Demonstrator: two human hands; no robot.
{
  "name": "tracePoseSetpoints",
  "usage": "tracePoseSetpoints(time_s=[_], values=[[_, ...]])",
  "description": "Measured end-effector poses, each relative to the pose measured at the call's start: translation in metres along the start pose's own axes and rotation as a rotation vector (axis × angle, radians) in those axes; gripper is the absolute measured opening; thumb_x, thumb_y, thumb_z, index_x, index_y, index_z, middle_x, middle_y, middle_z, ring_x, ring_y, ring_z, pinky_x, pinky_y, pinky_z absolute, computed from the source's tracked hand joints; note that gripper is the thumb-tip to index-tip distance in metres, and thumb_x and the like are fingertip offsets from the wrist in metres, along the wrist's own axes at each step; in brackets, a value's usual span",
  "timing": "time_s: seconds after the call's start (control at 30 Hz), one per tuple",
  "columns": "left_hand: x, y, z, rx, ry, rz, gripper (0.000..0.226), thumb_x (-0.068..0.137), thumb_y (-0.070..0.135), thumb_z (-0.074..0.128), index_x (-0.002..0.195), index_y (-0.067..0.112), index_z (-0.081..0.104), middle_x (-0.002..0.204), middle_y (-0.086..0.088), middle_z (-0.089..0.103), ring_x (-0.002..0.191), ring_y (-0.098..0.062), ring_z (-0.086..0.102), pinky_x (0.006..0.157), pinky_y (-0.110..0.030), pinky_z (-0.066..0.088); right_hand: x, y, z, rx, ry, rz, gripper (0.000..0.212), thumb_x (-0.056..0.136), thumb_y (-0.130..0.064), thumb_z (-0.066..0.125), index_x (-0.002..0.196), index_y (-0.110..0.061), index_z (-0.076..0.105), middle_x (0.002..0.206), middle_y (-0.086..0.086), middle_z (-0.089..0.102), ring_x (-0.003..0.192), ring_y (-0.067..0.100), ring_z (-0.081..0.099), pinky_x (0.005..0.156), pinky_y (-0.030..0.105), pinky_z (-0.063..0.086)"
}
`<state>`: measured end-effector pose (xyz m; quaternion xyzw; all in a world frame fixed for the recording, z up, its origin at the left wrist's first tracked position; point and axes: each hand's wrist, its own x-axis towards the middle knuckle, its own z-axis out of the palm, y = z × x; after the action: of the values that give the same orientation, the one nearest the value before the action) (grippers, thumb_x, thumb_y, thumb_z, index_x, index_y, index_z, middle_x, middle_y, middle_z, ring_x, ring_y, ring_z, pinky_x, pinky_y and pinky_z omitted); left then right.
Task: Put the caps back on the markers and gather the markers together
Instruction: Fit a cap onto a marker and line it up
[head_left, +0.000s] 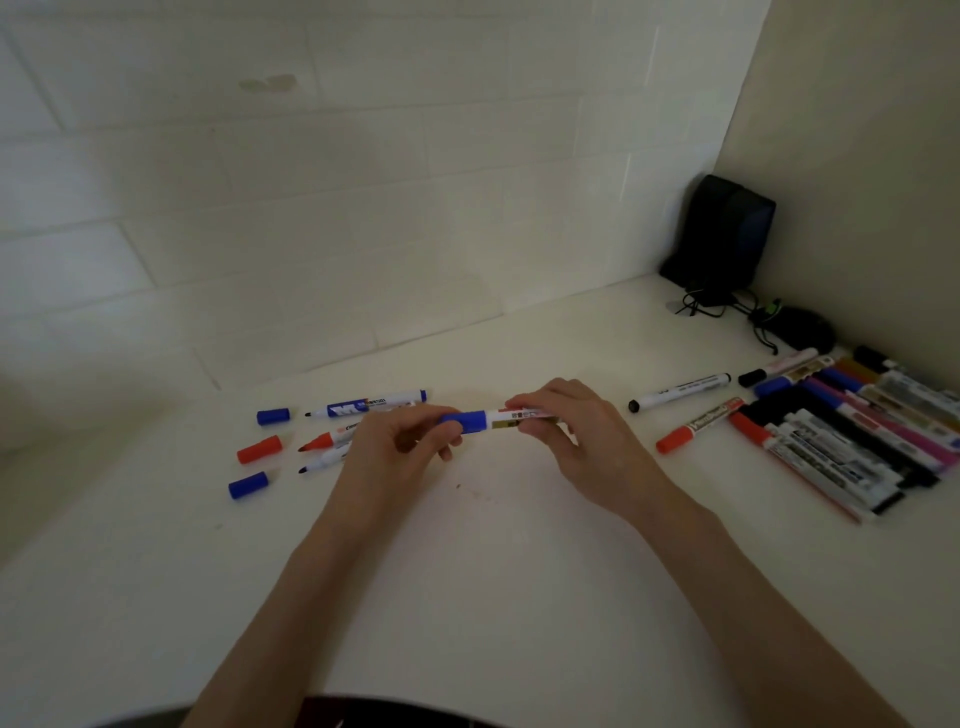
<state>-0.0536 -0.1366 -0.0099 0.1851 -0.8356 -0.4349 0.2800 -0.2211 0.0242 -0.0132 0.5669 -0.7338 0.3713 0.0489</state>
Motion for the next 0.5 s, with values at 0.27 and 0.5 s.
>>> tracePoseSetpoints(time_s=[0.27, 0.5], values=[[0.001, -0.005, 0.008, 0.092, 0.023, 0.053, 0.016, 0.096, 0.018, 0.061, 0.102, 0.021, 0.075, 0.071, 0.008, 0.068, 0.068, -0.003, 0.061, 0.066, -0.010, 0.044, -0.002, 0.000, 0.009, -0.029, 0.024, 0.019, 0.028, 0.098, -0.023, 0.052, 0.115, -0.014, 0.071, 0.089, -0.002, 0.061, 0.081, 0.015, 0.049, 0.072, 0.018, 0.037], [-0.001, -0.005, 0.011, 0.116, 0.024, 0.076, 0.016, 0.095, 0.020, 0.062, 0.106, 0.024, 0.073, 0.074, 0.008, 0.068, 0.073, -0.006, 0.063, 0.069, -0.014, 0.049, -0.004, 0.001, 0.012, -0.033, 0.019, 0.038, 0.025, 0.098, -0.017, 0.053, 0.115, -0.016, 0.071, 0.089, -0.002, 0.061, 0.080, 0.018, 0.052, 0.071, 0.030, 0.043]])
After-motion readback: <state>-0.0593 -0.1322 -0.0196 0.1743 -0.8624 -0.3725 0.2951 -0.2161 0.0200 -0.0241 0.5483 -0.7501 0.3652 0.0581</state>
